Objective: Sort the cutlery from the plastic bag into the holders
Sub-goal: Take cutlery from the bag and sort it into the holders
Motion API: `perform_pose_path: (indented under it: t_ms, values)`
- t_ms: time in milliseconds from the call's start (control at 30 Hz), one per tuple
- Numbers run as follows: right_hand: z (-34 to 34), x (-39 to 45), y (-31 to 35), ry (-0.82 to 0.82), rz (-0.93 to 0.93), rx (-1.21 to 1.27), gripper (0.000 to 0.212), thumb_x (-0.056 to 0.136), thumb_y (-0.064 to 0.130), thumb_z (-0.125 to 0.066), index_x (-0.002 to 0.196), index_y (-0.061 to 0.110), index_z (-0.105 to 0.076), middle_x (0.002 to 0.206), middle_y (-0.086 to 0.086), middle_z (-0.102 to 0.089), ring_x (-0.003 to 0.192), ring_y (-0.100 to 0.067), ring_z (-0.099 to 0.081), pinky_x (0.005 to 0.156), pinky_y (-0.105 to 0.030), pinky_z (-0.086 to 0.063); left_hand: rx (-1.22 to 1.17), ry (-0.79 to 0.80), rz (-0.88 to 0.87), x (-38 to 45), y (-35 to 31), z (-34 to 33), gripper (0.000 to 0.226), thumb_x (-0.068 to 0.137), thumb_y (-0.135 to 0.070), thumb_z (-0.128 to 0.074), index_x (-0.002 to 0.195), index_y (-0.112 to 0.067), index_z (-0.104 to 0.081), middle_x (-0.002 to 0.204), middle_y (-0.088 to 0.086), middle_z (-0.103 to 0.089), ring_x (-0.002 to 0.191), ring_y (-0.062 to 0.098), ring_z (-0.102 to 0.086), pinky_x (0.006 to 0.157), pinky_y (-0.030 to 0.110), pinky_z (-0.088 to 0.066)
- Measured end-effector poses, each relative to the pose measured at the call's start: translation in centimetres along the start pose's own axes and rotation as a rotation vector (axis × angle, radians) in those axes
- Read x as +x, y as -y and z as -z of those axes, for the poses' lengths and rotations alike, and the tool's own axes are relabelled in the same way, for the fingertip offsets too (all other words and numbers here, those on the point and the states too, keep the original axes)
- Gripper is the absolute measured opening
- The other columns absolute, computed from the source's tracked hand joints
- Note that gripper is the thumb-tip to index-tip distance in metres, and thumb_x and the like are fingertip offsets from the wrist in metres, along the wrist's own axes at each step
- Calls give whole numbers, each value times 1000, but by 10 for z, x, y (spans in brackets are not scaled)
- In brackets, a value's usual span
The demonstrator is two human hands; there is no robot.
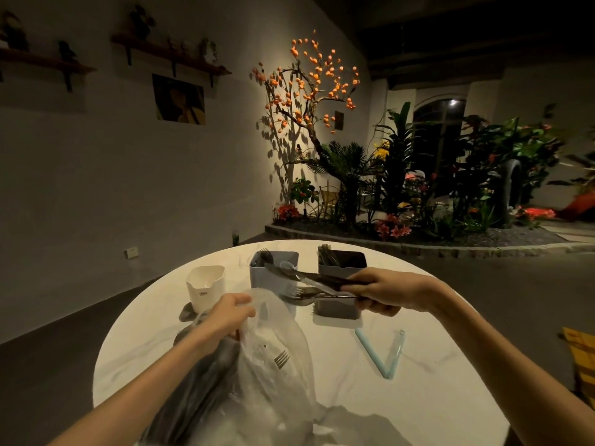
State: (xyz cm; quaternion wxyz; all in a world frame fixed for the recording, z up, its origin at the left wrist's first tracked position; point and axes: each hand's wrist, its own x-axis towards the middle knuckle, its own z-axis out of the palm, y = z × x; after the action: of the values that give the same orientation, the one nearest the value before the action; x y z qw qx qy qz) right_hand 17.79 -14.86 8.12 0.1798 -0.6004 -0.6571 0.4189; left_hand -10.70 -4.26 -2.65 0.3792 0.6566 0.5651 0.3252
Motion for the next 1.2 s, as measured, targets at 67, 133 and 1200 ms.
perform_pose_path:
  t_ms: [67,133,1200]
  values:
    - [5,-1,-6,-7,35,87,31,106,25,-45,121,-1,-54,64,2,-41,48,-6,-29,42,-18,-22,-36,56,-24,-5,-5,-5,38,101,-16,-58,138,-17,-59,147,4,-52,126,24,-51,76,25,-51]
    - [3,4,-11,-31,75,139,31,106,26,-45,118,-1,-53,63,2,-39,49,-7,-27,42,-18,-21,-18,223,-39,-12,-13,-9,26,100,-23,-60,124,-26,-70,139,-3,-60,119,17,-55,80,25,-52]
    - [-129,128,-97,-398,230,456,33,105,28,-47,133,46,-51,121,28,-64,112,13,-58,101,-17,-48,-730,437,-169,45,6,-127,40,106,-18,-39,100,8,-68,101,24,-74,99,28,-73,82,26,-57]
